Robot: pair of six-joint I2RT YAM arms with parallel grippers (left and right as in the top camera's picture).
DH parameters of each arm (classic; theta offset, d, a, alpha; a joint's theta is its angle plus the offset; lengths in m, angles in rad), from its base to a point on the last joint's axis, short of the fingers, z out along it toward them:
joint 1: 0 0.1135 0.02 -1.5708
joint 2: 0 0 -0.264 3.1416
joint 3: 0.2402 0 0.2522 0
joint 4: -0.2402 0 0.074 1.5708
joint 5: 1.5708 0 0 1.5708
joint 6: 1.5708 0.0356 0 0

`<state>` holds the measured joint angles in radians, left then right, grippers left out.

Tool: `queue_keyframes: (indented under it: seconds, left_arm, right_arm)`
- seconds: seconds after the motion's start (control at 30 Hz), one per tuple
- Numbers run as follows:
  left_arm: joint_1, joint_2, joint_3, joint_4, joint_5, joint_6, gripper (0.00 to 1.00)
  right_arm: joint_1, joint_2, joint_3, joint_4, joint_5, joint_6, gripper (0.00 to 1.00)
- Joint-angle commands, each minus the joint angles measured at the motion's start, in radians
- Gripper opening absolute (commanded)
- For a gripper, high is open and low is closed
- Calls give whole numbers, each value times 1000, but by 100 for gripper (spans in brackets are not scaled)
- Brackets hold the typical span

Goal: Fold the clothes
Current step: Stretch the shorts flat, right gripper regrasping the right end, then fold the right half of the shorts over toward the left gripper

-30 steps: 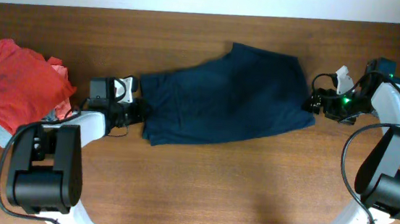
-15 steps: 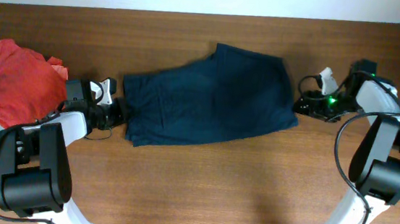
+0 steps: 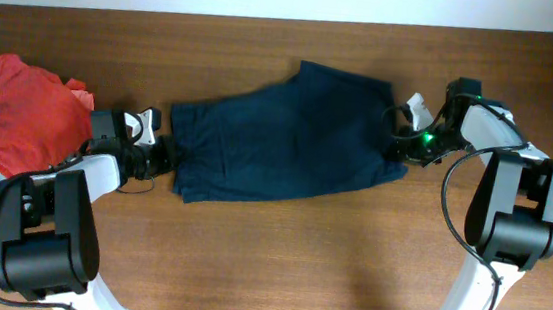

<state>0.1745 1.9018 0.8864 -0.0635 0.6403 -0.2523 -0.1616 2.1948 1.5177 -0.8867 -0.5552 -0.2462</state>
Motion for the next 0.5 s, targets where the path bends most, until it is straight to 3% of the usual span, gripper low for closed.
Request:
queue_keyframes:
  seconds: [0.0, 0.17, 0.47]
  left_arm:
    - [10, 11, -13, -26, -98, 23, 1]
    - [15, -65, 10, -120, -114, 61, 1]
    - [17, -203, 32, -355, -178, 77, 0]
  right_arm:
    - [3, 26, -16, -32, 56, -8, 4]
    - [3, 26, -16, -113, 203, 74, 4]
    - [30, 26, -16, -306, 201, 106, 4]
